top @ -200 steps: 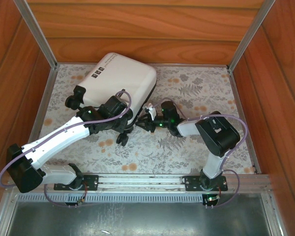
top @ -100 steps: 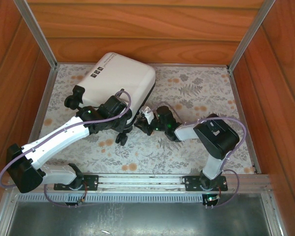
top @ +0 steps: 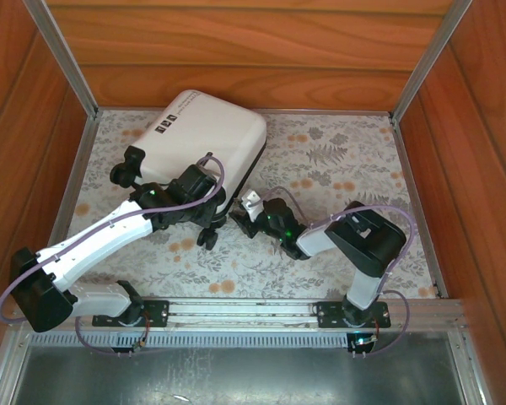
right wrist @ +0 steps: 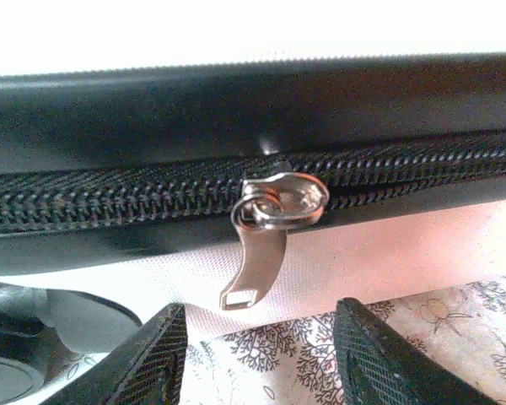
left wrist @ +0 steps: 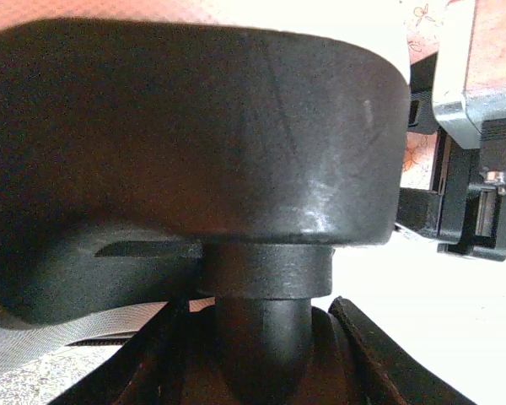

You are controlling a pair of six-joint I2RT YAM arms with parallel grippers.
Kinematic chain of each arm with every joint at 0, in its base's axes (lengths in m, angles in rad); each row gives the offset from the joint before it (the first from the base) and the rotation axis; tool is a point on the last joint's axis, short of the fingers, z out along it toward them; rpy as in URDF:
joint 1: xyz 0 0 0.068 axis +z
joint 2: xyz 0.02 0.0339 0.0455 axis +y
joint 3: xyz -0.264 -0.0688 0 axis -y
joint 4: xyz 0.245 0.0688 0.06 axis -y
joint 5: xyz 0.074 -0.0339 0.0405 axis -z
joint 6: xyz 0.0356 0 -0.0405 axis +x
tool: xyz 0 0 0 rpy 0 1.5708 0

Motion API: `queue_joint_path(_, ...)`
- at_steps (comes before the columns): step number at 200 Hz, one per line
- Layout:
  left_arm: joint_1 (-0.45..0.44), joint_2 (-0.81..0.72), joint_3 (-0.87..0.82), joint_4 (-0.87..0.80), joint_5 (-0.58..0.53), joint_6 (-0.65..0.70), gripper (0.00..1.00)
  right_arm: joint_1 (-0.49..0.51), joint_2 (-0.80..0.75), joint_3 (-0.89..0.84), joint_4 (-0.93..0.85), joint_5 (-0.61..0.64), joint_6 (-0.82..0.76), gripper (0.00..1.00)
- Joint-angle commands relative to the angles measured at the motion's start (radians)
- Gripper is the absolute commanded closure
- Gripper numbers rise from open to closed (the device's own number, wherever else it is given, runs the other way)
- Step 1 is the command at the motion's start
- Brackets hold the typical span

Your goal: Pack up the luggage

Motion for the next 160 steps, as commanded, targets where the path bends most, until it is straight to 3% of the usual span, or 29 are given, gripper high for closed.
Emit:
queue_joint_path(1,-0.003,-0.014,-0.010,0.021,0.028,0.008,1.00,0.050,0.017,0.026,0.222,0.126,-0.008,0.52)
queue_joint_path(100,-0.005,-0.011,-0.019,0.066,0.025,-0.024,1.00,0.223,0.119,0.090,0.366,0.519,-0.073,0.63)
queue_joint_path(160,-0.005,-0.010,-0.023,0.081,0.037,-0.026,1.00,0.232,0.114,0.118,0.368,0.607,-0.087,0.69)
